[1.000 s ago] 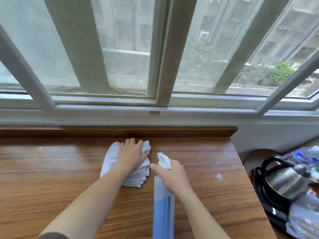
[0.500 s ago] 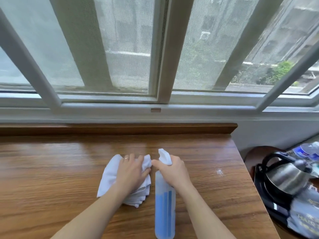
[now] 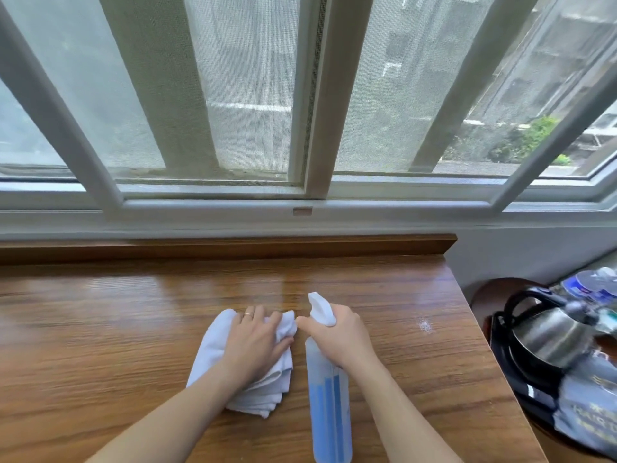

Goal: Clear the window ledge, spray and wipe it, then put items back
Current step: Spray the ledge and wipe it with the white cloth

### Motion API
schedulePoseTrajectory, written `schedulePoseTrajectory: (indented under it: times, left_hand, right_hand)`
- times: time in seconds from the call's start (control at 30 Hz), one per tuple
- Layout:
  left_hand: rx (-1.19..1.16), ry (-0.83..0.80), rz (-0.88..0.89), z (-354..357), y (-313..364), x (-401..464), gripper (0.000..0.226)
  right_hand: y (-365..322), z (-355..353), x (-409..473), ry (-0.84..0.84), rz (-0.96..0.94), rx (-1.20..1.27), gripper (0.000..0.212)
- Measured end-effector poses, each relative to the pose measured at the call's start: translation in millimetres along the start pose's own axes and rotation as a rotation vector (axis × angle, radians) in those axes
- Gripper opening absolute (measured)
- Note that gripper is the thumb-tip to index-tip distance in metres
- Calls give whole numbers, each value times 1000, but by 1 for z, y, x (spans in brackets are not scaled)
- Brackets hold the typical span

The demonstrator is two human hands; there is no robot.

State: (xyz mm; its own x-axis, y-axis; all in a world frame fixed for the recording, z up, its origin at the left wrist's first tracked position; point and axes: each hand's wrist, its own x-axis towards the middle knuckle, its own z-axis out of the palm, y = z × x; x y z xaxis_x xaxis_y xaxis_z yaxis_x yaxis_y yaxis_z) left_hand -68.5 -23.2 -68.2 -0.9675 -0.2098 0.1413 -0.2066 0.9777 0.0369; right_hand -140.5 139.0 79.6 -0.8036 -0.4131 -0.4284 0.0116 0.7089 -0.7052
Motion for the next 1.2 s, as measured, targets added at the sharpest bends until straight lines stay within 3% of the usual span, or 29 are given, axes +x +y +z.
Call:
schedulePoseTrajectory:
  times: [0.23,0.4,0.5,0.67,0.87,1.03,1.2]
  left_hand:
    - [-45,-191,-107,-5,-10,47,50]
    - [-43,-328,-76,-13,-25,43,82]
    - [-5,-334,-26,-20,-37,26,88]
    - [11,-324,-25,-23,-21,-2,74]
    - [-2,-180,-2,-17,-5,-48,55]
    - [-5,-146,19,-18,-7,-52,50]
    - [-19,-213,28,-26,-9,-31,66]
  right_hand:
    - [3,2,-7,-1,-17,9,31]
    - [5,4,-15,0,-25,1,32]
    - [6,5,-21,8,-37,3,34]
    - [5,10,-30,17,-51,0,32]
    - [0,15,-37,27,-34,-36,33]
    - [-4,19,-41,19,-33,-43,32]
    - [-7,22,-48,27,-49,-74,30]
